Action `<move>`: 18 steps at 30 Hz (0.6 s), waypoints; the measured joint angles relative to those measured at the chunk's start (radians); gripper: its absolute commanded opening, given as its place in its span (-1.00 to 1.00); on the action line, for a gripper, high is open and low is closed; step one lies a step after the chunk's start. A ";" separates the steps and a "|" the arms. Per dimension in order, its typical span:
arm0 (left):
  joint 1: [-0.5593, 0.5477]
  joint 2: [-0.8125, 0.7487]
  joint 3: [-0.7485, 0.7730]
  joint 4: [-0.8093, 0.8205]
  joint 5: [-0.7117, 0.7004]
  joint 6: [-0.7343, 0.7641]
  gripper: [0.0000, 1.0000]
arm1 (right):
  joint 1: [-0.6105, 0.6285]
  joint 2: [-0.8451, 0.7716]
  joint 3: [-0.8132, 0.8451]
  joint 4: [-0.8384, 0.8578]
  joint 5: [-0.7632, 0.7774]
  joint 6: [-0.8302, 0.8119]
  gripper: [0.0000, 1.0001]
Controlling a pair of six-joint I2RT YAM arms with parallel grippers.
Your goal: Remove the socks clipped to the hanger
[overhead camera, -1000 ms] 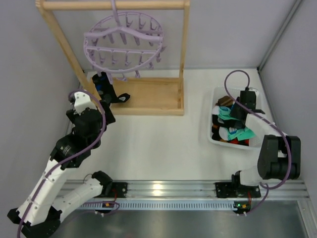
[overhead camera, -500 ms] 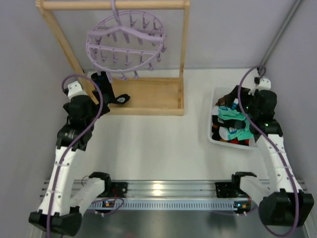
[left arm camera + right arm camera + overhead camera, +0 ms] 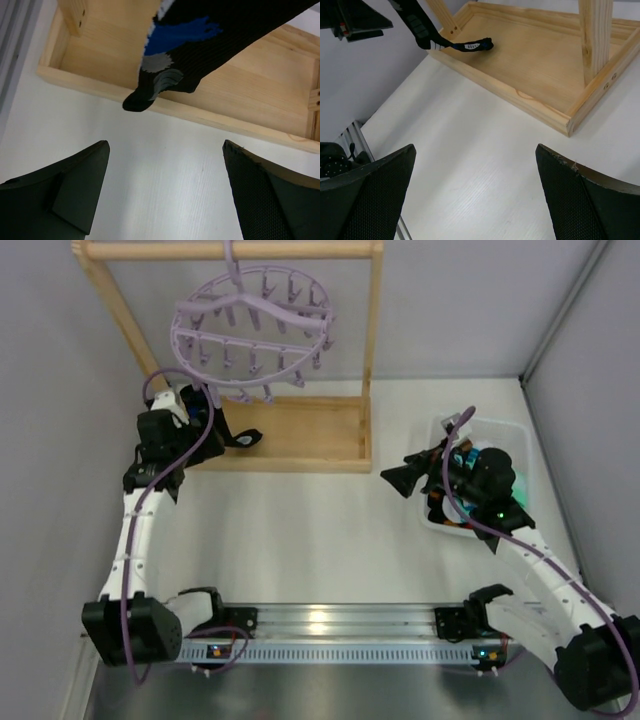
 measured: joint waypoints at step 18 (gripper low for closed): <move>0.045 0.176 -0.311 0.646 0.145 0.264 0.96 | 0.000 -0.135 -0.005 0.032 -0.158 -0.023 0.99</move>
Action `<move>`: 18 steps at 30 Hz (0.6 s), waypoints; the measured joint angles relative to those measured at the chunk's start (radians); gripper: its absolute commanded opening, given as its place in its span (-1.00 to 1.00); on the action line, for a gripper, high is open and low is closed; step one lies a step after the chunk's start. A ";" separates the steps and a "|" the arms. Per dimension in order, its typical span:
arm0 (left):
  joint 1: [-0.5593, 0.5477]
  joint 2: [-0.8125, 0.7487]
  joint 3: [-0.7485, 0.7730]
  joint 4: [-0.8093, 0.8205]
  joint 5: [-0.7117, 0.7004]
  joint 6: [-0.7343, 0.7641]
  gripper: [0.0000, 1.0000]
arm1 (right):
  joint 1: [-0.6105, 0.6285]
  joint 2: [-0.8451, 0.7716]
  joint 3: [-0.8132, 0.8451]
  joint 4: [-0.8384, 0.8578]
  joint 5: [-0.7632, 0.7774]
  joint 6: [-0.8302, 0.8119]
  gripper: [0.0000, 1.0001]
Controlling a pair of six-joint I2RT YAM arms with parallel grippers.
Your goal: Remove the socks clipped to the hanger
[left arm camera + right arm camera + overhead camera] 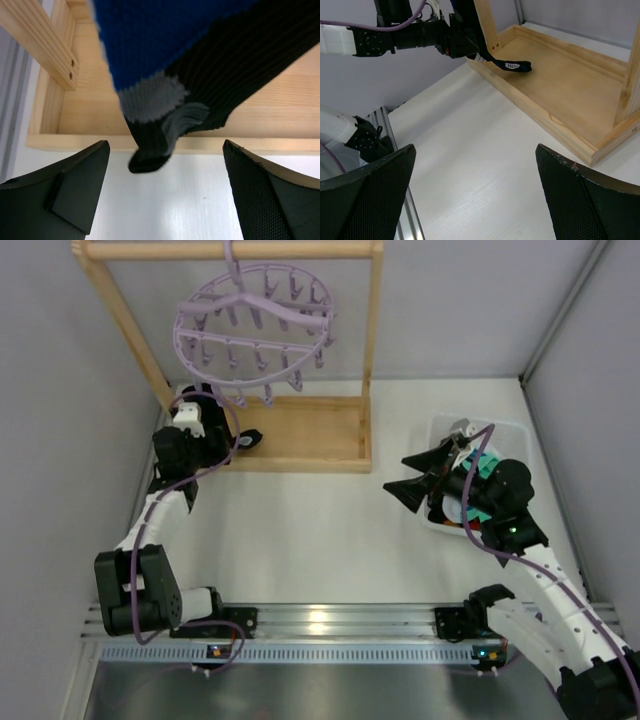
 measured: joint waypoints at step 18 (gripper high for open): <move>-0.017 0.059 0.026 0.238 0.099 0.040 -1.00 | 0.001 -0.055 0.000 -0.006 0.008 -0.016 0.99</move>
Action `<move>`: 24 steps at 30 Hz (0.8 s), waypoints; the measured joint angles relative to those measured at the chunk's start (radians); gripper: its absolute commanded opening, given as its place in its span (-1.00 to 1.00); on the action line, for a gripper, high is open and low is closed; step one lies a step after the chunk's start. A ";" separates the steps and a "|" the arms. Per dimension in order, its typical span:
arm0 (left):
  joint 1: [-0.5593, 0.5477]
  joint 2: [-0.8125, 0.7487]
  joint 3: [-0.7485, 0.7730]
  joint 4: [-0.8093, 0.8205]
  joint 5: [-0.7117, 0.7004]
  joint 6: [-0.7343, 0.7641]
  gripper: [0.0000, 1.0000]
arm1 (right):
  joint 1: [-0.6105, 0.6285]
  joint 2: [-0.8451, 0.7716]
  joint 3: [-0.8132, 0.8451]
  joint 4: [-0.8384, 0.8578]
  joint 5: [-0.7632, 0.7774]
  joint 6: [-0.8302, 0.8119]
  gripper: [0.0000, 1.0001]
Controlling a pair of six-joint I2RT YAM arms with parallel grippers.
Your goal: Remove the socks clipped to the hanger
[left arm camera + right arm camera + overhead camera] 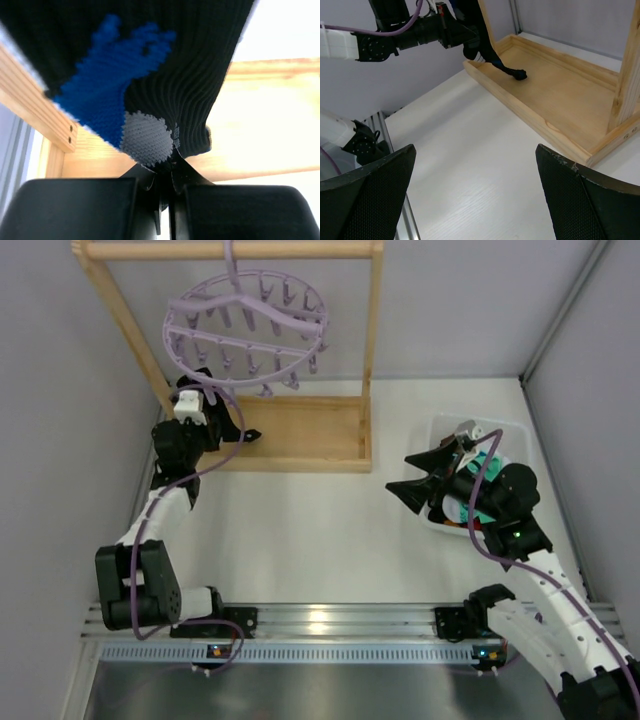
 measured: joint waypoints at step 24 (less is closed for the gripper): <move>-0.984 -0.018 -0.005 0.042 -1.152 -0.077 -1.00 | 0.190 0.049 0.328 -0.256 0.366 0.045 0.99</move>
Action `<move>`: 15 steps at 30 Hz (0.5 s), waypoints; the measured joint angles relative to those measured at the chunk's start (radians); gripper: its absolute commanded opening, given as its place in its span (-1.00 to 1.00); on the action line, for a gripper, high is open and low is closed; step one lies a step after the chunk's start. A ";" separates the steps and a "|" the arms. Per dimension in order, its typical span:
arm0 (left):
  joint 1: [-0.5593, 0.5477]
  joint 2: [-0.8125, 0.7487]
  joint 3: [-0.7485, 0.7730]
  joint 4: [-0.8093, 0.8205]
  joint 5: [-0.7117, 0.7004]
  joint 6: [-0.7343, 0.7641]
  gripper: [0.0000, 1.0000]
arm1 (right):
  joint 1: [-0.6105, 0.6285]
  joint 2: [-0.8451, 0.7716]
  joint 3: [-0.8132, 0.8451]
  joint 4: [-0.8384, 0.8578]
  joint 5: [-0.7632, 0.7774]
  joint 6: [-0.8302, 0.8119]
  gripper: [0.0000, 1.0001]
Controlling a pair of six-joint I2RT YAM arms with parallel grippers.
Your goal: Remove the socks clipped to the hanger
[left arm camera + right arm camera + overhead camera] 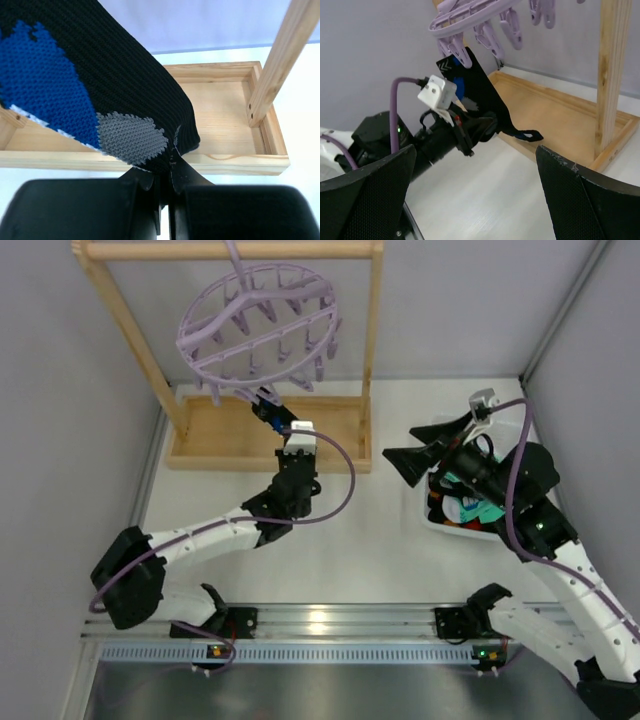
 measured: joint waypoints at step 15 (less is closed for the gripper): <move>-0.123 0.256 0.222 0.008 -0.252 0.200 -1.00 | 0.336 0.571 0.810 -0.428 0.511 -0.269 0.66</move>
